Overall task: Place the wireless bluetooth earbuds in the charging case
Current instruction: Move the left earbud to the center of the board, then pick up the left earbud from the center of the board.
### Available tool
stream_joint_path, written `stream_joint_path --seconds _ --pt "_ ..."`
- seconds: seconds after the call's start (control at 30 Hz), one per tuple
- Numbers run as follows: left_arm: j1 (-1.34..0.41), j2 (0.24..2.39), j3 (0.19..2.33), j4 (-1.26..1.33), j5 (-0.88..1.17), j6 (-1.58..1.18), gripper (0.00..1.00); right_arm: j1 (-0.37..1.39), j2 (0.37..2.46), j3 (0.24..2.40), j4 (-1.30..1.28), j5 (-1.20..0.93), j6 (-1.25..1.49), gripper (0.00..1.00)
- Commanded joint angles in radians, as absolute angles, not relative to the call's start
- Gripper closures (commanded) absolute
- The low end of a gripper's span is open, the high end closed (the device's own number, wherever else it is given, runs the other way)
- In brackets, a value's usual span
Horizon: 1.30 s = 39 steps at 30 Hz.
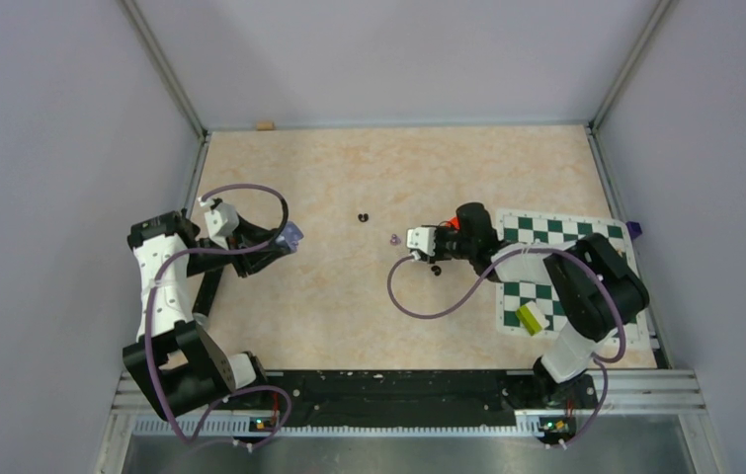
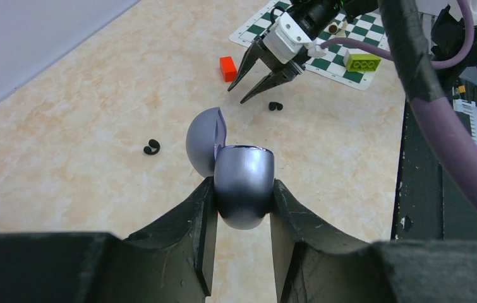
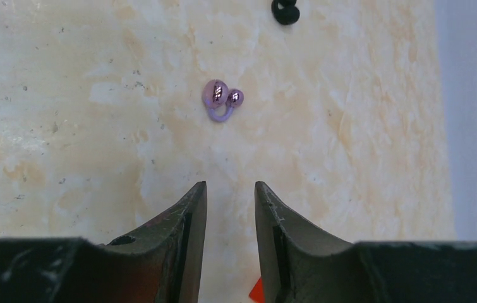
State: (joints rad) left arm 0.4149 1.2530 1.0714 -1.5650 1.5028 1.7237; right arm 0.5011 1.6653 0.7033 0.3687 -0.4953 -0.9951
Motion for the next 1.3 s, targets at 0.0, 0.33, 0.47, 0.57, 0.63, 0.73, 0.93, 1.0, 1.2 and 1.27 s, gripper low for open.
stream_joint_path --seconds 0.0,0.33,0.47,0.57,0.63,0.73,0.93,1.0,1.2,1.27 --pt "0.423 1.248 1.063 -1.587 1.535 1.747 1.0 0.53 1.693 0.706 0.584 -0.577 -1.105 0.67" --pt "0.428 1.243 1.063 -1.586 1.535 1.748 1.0 0.582 1.767 0.663 0.552 -0.583 -1.335 0.7" --pt "0.43 1.243 1.063 -1.587 1.536 1.748 1.0 0.596 1.788 0.658 0.56 -0.563 -1.36 0.71" --pt "0.429 1.243 1.065 -1.587 1.536 1.747 1.0 0.608 1.804 0.661 0.578 -0.54 -1.368 0.71" --pt "0.43 1.244 1.065 -1.587 1.536 1.746 1.0 0.612 1.817 0.67 0.576 -0.526 -1.371 0.72" --pt "0.431 1.242 1.065 -1.588 1.536 1.746 1.0 0.614 1.83 0.702 0.531 -0.514 -1.367 0.75" --pt "0.435 1.242 1.065 -1.587 1.535 1.746 1.0 0.613 1.866 0.815 0.366 -0.471 -1.356 0.78" --pt "0.436 1.242 1.064 -1.588 1.535 1.745 1.0 0.612 1.875 0.831 0.348 -0.465 -1.365 0.78" --pt "0.439 1.242 1.064 -1.587 1.535 1.749 1.0 0.613 1.877 0.814 0.33 -0.463 -1.435 0.78" --pt "0.439 1.241 1.064 -1.587 1.534 1.749 1.0 0.614 1.88 0.805 0.338 -0.462 -1.45 0.79"
